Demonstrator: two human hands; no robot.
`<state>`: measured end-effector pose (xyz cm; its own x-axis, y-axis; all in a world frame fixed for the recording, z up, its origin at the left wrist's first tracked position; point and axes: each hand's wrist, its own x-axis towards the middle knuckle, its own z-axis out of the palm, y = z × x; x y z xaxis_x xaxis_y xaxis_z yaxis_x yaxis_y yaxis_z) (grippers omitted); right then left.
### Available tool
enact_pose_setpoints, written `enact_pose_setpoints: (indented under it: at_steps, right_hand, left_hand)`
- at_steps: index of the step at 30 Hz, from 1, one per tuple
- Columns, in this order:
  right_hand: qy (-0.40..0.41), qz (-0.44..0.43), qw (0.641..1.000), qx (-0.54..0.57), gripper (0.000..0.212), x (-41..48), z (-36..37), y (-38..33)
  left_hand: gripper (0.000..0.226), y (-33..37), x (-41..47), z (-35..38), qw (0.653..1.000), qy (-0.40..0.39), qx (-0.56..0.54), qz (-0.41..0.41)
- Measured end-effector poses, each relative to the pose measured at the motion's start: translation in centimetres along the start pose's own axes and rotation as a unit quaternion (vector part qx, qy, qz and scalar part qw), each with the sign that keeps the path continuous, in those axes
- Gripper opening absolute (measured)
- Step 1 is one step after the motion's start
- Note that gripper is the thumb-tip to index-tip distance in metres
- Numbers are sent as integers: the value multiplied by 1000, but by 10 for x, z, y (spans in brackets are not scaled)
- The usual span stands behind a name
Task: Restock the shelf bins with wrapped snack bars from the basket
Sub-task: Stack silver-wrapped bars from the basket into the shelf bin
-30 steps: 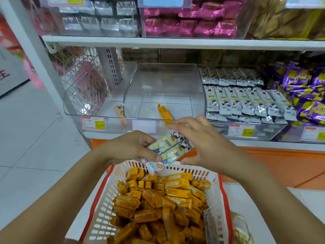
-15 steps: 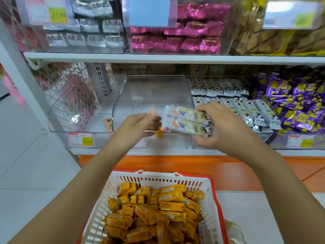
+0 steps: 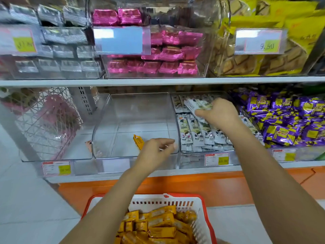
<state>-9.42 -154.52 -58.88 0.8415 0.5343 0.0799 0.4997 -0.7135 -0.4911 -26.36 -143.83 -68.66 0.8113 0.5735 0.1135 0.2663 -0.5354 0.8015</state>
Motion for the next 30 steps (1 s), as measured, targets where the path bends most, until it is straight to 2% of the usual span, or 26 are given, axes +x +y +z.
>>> enact_pose_setpoints:
  at_steps: [6,8,12,14,17,20,25,30]
  right_hand:
    - [-1,42,999,32,61,46,24,-11]
    - [-28,40,999,-8,63,59,34,-18]
    - [-90,91,992,-10,88,76,52,-39]
    - [-49,83,995,-2,83,82,58,-46]
    - [3,48,999,24,62,91,67,-50]
    - [-33,64,995,62,71,91,72,-56]
    - [-22,50,996,68,81,91,75,-58]
    - [-30,38,997,63,66,87,70,-55]
  left_hand:
    - [16,-11,3,6,1000,-12,26,2]
    - [16,-13,4,6,999,-12,29,-1]
    - [17,-12,5,6,999,-5,35,8]
    - [17,-14,6,6,999,-6,31,13]
    - [18,-16,6,6,1000,-7,17,16]
    - [20,-17,7,6,1000,-6,16,12]
    - [20,-17,6,5,1000,-5,22,10]
    - [20,-15,6,5,1000,4,15,9]
